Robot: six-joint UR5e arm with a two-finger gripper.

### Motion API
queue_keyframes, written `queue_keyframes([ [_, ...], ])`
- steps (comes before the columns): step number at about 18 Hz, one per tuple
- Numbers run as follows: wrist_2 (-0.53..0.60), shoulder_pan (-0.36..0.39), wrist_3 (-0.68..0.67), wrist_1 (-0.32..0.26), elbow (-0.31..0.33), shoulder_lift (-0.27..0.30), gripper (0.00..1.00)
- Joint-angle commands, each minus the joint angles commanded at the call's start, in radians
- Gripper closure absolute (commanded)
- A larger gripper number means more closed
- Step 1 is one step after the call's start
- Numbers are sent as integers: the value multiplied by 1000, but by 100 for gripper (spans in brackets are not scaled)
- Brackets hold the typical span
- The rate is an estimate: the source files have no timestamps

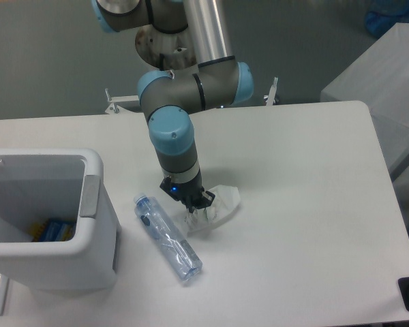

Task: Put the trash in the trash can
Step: 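Close the gripper on the clear plastic wrapper and lift it, then carry the wrapper over the white trash bin and release it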

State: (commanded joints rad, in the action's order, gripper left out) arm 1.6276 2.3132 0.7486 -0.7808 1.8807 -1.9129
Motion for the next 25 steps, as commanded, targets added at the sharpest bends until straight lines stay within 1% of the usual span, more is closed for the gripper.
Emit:
queue_keyframes([
  [2, -26, 21, -2, -5, -15, 43, 100],
  [3, -63, 40, -3, -11, -26, 70, 100],
  [4, -122, 66, -11, -11, -35, 106, 100],
  [6, -286, 132, -24, -11, -57, 168, 100],
  [8, -450, 193, -113, -11, -98, 212, 100],
  [9, -507, 215, -177, -11, -127, 221, 100],
  [11, -583, 225, -309, -11, -196, 221, 100],
  [14, -620, 221, -486, -11, -307, 218, 100],
  [16, -638, 213, -578, -9, -342, 218, 100],
  [18, -640, 204, -629, -8, -348, 238, 100],
  [20, -640, 164, -678, -8, -365, 255, 100],
  [23, -640, 111, -716, -9, -361, 294, 100],
  [25, -638, 42, -721, -9, -351, 305, 100],
])
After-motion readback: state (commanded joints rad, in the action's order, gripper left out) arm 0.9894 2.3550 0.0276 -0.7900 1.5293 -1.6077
